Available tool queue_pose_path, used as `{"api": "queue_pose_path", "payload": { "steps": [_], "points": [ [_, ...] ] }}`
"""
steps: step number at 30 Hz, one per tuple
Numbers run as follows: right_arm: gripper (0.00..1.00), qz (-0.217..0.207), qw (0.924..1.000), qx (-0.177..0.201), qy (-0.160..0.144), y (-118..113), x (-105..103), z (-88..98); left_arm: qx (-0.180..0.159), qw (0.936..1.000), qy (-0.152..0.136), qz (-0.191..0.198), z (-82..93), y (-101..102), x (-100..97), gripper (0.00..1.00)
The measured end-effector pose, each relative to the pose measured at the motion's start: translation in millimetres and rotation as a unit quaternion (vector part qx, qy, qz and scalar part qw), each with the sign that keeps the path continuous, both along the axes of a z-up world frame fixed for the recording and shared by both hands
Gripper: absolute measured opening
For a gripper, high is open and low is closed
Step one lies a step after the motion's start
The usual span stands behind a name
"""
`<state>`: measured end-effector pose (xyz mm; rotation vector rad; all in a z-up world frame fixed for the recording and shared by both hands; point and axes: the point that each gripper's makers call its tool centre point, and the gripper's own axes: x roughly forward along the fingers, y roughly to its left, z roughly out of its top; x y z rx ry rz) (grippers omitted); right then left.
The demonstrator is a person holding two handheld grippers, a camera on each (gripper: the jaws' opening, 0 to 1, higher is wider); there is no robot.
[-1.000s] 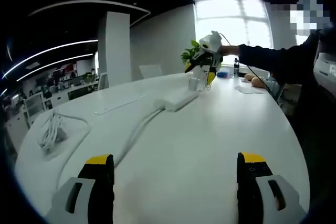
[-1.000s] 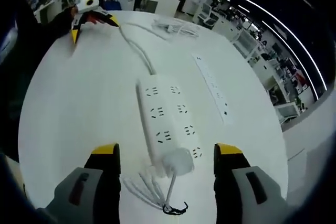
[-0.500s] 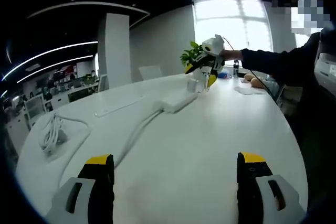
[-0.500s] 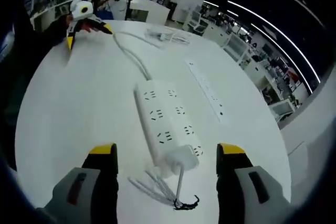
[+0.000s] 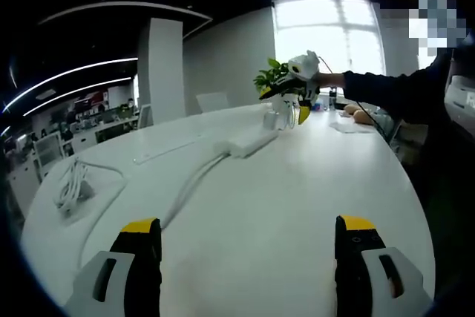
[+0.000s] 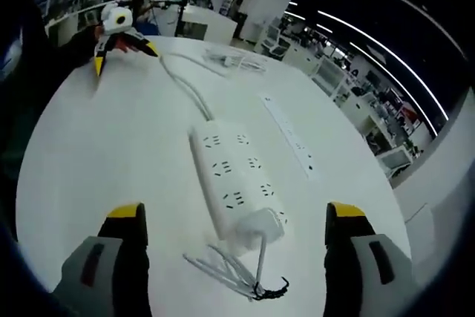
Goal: Straighten the power strip on the desk, plug the charger into it
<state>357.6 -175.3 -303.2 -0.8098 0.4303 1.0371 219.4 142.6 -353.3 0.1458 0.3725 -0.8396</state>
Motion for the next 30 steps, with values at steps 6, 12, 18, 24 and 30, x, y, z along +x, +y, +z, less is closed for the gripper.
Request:
{"api": "queue_pose_path", "payload": {
  "steps": [6, 12, 18, 24, 30],
  "points": [
    [0.99, -0.002, 1.0000, 0.002, 0.000, -2, -1, 0.6, -0.001, 1.0000, -0.006, 0.001, 3.9, 0, 0.4, 0.99],
    [1.00, -0.007, 0.9999, 0.010, 0.003, -4, -5, 0.6, 0.001, 1.0000, -0.005, 0.001, 3.5, 0, -0.3, 0.99],
    [1.00, -0.011, 0.9998, 0.019, 0.000, -6, -10, 1.7, 0.002, 1.0000, -0.006, 0.000, 4.9, -1, -1.6, 0.99],
    [1.00, -0.023, 0.9983, 0.050, -0.020, -4, -13, 8.3, 0.003, 1.0000, -0.006, 0.000, 6.0, 0, -2.9, 0.99],
    [1.00, -0.035, 0.9966, 0.072, -0.019, -6, -16, 7.6, 0.004, 1.0000, -0.007, -0.003, 6.4, -2, -4.3, 0.99]
  ]
}}
